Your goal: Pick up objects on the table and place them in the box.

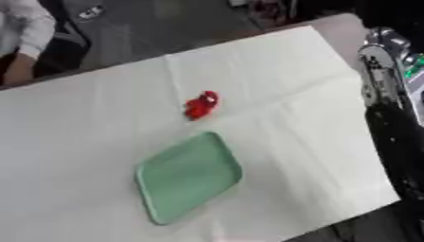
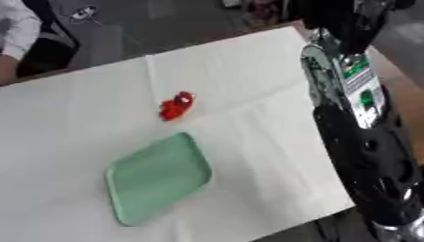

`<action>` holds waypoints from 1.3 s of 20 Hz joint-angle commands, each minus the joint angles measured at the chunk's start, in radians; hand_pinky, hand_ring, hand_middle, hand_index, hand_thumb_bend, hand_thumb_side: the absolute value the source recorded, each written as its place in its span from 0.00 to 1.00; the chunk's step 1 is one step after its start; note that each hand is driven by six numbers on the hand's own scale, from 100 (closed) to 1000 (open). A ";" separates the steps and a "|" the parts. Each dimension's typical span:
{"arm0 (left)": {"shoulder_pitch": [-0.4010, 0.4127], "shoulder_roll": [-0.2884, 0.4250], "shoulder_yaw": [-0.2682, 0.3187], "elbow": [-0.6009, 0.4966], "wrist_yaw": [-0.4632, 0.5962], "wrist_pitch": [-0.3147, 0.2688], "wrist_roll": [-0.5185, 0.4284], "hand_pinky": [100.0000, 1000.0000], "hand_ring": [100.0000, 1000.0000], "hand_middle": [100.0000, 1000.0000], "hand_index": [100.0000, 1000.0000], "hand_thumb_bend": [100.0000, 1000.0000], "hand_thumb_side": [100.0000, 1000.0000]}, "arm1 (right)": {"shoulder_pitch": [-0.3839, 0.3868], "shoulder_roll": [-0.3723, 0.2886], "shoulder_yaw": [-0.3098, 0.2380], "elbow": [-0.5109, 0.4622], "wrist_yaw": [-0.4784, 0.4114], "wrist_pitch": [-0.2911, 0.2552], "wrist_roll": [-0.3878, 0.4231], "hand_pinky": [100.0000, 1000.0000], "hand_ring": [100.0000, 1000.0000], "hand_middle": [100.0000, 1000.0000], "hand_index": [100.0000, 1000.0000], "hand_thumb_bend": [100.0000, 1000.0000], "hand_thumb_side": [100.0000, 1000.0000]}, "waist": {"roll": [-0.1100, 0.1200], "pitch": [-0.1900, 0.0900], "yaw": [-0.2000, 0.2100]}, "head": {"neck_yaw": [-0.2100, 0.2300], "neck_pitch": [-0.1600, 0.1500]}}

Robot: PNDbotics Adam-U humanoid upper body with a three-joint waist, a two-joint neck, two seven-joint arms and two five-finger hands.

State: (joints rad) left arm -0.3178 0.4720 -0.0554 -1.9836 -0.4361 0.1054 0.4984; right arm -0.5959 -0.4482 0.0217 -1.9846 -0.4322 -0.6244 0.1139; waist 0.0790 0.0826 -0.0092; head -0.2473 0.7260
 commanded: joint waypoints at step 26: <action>-0.012 0.018 0.012 -0.016 0.001 -0.002 0.002 0.25 0.43 0.60 0.79 0.23 0.77 | -0.054 -0.034 0.037 -0.014 0.114 0.166 -0.008 0.24 0.39 0.51 0.56 0.00 0.51 | -0.001 -0.018 0.023 | -0.020 -0.002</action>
State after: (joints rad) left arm -0.3183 0.4720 -0.0552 -1.9836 -0.4361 0.1051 0.4986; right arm -0.6290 -0.4550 0.0526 -1.9841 -0.3407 -0.4936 0.1043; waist 0.0793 0.0795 0.0118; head -0.2570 0.7261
